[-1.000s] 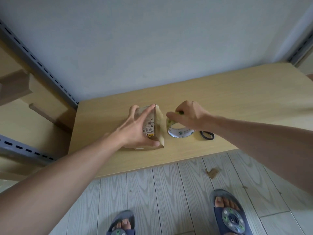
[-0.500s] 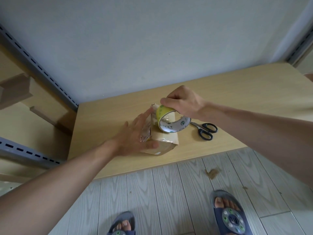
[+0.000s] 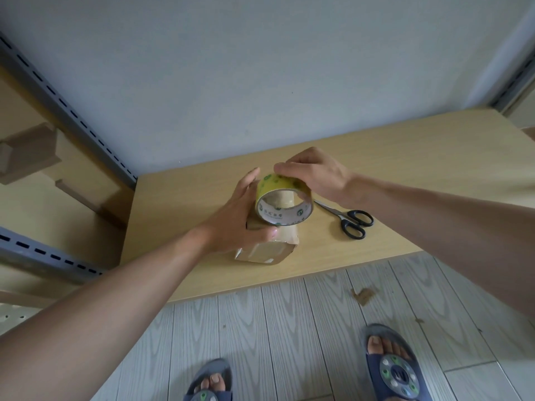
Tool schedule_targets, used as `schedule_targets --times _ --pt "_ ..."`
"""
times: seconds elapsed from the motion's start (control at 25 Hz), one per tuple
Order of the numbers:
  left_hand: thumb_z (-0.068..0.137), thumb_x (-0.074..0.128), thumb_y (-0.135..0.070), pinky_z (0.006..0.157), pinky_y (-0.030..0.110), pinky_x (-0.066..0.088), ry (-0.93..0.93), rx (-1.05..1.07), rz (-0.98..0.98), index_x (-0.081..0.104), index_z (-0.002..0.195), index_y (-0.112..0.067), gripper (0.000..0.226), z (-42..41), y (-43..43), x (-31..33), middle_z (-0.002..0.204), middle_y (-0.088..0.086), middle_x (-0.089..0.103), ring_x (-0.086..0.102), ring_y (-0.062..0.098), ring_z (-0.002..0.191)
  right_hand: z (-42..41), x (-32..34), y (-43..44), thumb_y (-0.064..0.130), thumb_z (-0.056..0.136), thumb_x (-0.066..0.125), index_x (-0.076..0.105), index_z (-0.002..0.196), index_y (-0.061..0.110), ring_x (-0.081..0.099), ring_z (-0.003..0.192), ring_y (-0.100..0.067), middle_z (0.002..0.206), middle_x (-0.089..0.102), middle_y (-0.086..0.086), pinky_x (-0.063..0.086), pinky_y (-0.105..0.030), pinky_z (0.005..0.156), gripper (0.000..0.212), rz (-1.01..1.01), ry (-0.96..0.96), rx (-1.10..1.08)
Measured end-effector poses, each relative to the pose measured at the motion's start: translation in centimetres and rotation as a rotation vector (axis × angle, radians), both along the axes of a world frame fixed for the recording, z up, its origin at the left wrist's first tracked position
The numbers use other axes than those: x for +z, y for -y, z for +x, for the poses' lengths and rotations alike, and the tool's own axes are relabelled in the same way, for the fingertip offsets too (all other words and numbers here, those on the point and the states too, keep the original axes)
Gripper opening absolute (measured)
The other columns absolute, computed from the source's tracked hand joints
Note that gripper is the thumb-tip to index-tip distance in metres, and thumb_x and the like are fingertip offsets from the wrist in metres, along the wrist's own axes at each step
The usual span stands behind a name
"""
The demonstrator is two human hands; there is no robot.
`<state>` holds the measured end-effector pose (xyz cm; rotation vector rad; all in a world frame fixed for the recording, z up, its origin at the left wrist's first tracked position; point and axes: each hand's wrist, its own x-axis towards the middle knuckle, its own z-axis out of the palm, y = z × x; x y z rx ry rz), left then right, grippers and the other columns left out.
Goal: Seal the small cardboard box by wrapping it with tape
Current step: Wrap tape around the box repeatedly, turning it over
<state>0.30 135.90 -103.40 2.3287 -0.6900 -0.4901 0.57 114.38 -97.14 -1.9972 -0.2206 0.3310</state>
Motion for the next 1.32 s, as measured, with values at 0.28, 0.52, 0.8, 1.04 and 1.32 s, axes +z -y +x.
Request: schedule_targets --times 0.28,0.52,0.8,1.04,1.32 --pt "0.078 0.07 -0.069 0.122 0.054 0.027 -0.069 0.05 -0.117 0.015 0.155 -0.046 0.097 -0.3 -3.2 -1.5 0.165 -0.011 0.013 0.013 0.014 0.156 0.0 0.4 -1.3 0.035 0.097 0.055 0.045 0.057 0.007 0.033 0.052 -0.016 0.055 0.035 -0.001 0.029 -0.036 0.055 0.05 -0.231 0.135 0.194" --pt "0.078 0.071 -0.062 0.118 0.05 0.036 -0.108 0.06 -0.129 0.013 0.154 -0.053 0.095 -0.1 -4.2 -2.0 0.162 -0.016 0.019 0.029 0.014 0.149 0.2 -0.1 1.1 0.04 0.096 0.061 0.041 0.051 0.013 0.025 0.043 -0.01 0.05 0.029 0.002 0.024 -0.026 0.047 0.056 -0.42 0.095 0.243" --pt "0.079 0.068 -0.066 0.124 0.045 0.027 -0.116 0.045 -0.056 0.003 0.155 -0.054 0.1 -0.2 -5.0 -2.1 0.168 -0.015 0.011 0.021 0.011 0.153 -0.9 -4.1 3.6 0.042 0.096 0.062 0.03 0.053 0.018 0.022 0.044 -0.014 0.048 0.024 0.006 0.02 -0.028 0.048 0.059 -0.357 -0.05 0.187" --pt "0.084 0.065 -0.055 0.115 0.006 0.008 -0.078 0.031 0.003 0.0 0.16 -0.042 0.101 -0.4 -5.1 -1.9 0.164 -0.023 0.002 0.004 -0.013 0.147 -1.2 -5.4 3.3 0.047 0.095 0.06 0.053 0.057 0.01 0.037 0.042 -0.013 0.05 0.046 0.002 0.027 -0.026 0.044 0.053 -0.44 -0.054 0.17" --pt "0.069 0.055 -0.09 0.123 0.039 0.027 -0.073 0.084 0.094 0.014 0.156 -0.043 0.108 -0.3 -4.7 0.4 0.164 -0.009 0.016 0.023 0.011 0.15 -1.5 -7.5 1.5 0.047 0.091 0.064 0.042 0.052 0.018 0.032 0.043 -0.014 0.047 0.038 0.004 0.021 -0.026 0.046 0.054 -0.437 -0.099 0.056"
